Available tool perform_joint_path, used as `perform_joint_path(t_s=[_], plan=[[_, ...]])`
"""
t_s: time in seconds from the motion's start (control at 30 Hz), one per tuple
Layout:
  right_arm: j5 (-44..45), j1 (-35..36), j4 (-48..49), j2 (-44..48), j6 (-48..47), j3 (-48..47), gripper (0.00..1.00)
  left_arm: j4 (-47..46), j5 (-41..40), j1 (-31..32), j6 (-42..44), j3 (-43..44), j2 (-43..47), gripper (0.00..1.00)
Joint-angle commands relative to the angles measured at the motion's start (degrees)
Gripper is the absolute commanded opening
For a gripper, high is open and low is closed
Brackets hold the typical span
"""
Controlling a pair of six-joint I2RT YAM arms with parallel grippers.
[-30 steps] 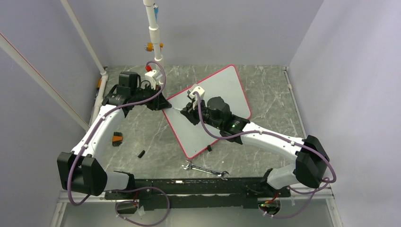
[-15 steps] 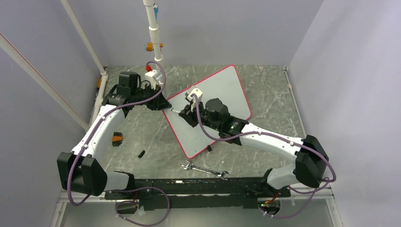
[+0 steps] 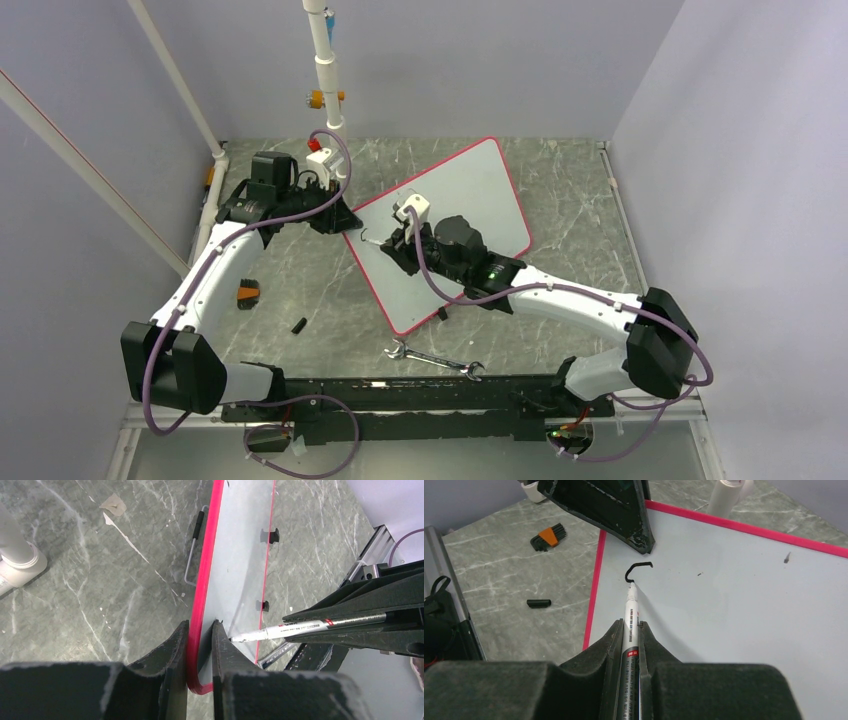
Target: Write a sentence on the whiteboard
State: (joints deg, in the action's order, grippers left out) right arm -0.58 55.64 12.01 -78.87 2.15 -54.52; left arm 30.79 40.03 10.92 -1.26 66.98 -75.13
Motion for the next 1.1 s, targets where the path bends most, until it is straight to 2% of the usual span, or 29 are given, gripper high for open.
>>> perform_joint_path(t_s=[0.0, 0.43, 1.07], plan=[[5.7, -0.2, -2.2, 1.1, 0.0, 0.7, 0.00, -1.2, -8.0, 0.0, 6.4, -0.1, 1.4, 0.00], [7.3, -0.2, -4.6, 2.1, -0.5, 2.7, 0.00, -1.2, -8.1, 0.2, 6.6, -0.1, 1.4, 0.00], [-1.6, 0.4, -3.2, 2.0, 0.0, 3.4, 0.00, -1.1, -8.1, 0.2, 6.6, -0.1, 1.3, 0.00]])
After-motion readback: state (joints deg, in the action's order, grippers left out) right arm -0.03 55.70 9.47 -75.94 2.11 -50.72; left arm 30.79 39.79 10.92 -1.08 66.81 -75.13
